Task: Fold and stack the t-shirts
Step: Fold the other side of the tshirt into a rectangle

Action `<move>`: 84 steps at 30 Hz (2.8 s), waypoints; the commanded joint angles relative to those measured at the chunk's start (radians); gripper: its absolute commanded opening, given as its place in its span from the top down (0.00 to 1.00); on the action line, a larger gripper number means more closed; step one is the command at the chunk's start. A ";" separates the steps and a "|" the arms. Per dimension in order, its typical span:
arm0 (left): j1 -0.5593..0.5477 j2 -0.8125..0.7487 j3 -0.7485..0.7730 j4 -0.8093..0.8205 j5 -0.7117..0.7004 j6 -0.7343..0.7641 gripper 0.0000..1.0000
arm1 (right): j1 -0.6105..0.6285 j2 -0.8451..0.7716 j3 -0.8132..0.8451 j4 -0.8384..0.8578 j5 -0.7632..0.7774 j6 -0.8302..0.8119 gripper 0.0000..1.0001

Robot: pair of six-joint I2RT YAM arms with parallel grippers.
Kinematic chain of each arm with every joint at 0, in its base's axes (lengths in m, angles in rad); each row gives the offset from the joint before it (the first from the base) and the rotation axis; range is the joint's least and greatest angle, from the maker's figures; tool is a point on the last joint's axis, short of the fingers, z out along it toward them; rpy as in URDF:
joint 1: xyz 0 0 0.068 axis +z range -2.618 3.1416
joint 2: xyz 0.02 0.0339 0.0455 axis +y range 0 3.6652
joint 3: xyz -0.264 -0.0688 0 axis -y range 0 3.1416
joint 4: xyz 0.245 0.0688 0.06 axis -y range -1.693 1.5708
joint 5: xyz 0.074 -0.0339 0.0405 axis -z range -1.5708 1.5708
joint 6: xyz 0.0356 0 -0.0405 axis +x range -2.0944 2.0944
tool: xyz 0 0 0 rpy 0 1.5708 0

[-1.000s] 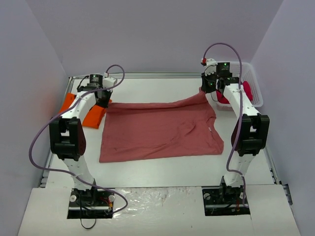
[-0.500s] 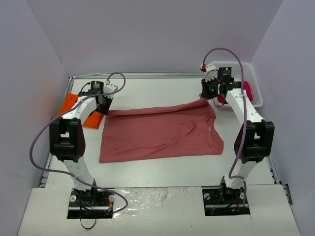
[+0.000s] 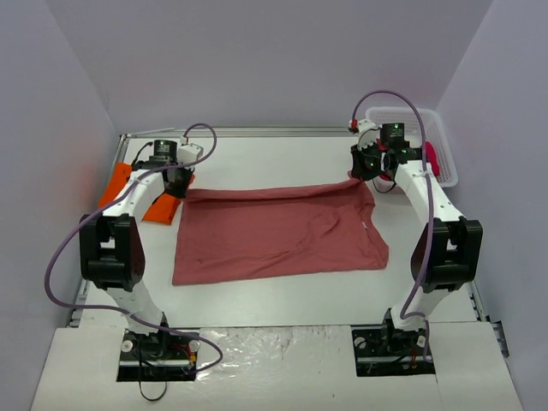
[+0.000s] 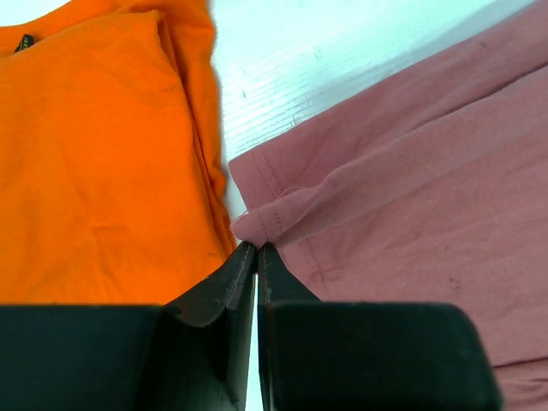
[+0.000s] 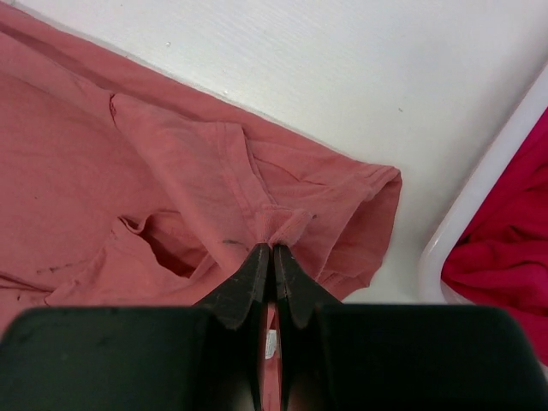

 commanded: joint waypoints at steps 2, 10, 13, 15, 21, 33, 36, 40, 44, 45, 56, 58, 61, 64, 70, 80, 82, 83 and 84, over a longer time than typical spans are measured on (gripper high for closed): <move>0.011 -0.068 -0.004 -0.008 -0.020 0.021 0.98 | -0.009 -0.081 -0.015 -0.025 -0.021 -0.019 1.00; 0.011 -0.089 -0.040 -0.010 -0.022 0.029 0.98 | -0.012 -0.107 -0.047 -0.038 -0.032 -0.028 1.00; 0.011 -0.092 -0.044 -0.011 -0.022 0.032 0.97 | -0.015 -0.113 -0.053 -0.045 -0.033 -0.033 1.00; 0.009 -0.097 -0.052 -0.011 -0.022 0.035 0.98 | -0.015 -0.116 -0.063 -0.050 -0.036 -0.039 1.00; 0.011 -0.117 -0.078 -0.004 -0.037 0.043 0.98 | -0.018 -0.127 -0.093 -0.068 -0.055 -0.054 1.00; 0.002 -0.109 -0.113 -0.013 -0.022 0.053 0.98 | -0.021 -0.127 -0.152 -0.077 -0.061 -0.074 1.00; -0.003 -0.106 -0.115 -0.023 -0.022 0.056 0.98 | -0.021 -0.129 -0.162 -0.081 -0.062 -0.076 1.00; -0.010 -0.097 -0.126 -0.031 -0.037 0.066 0.98 | -0.021 -0.127 -0.182 -0.082 -0.073 -0.083 1.00; -0.014 -0.076 -0.124 -0.053 -0.046 0.076 0.98 | -0.021 -0.118 -0.199 -0.093 -0.075 -0.094 1.00; -0.014 -0.070 -0.123 -0.059 -0.048 0.079 0.98 | -0.021 -0.115 -0.204 -0.096 -0.075 -0.102 1.00; -0.035 -0.028 -0.136 -0.082 -0.074 0.096 0.98 | -0.021 -0.066 -0.251 -0.108 -0.059 -0.128 1.00; -0.047 -0.020 -0.145 -0.080 -0.089 0.102 0.95 | -0.021 -0.038 -0.254 -0.108 -0.050 -0.131 1.00; -0.058 -0.005 -0.150 -0.085 -0.105 0.107 0.90 | -0.021 -0.005 -0.258 -0.110 -0.038 -0.140 1.00; -0.060 0.012 -0.147 -0.094 -0.109 0.113 0.83 | -0.021 0.029 -0.253 -0.110 -0.038 -0.136 1.00; -0.066 0.029 -0.149 -0.100 -0.151 0.130 0.73 | -0.019 0.078 -0.250 -0.113 -0.035 -0.136 1.00; -0.073 0.004 -0.187 -0.059 -0.209 0.130 0.67 | -0.007 0.118 -0.262 -0.113 -0.024 -0.172 1.00; -0.076 0.003 -0.193 -0.057 -0.226 0.132 0.67 | 0.007 0.108 -0.273 -0.111 0.017 -0.197 1.00; -0.076 0.001 -0.193 -0.059 -0.229 0.132 0.67 | 0.022 0.103 -0.279 -0.110 0.031 -0.204 1.00; -0.076 0.000 -0.192 -0.057 -0.234 0.129 0.66 | 0.030 0.097 -0.290 -0.108 0.045 -0.217 1.00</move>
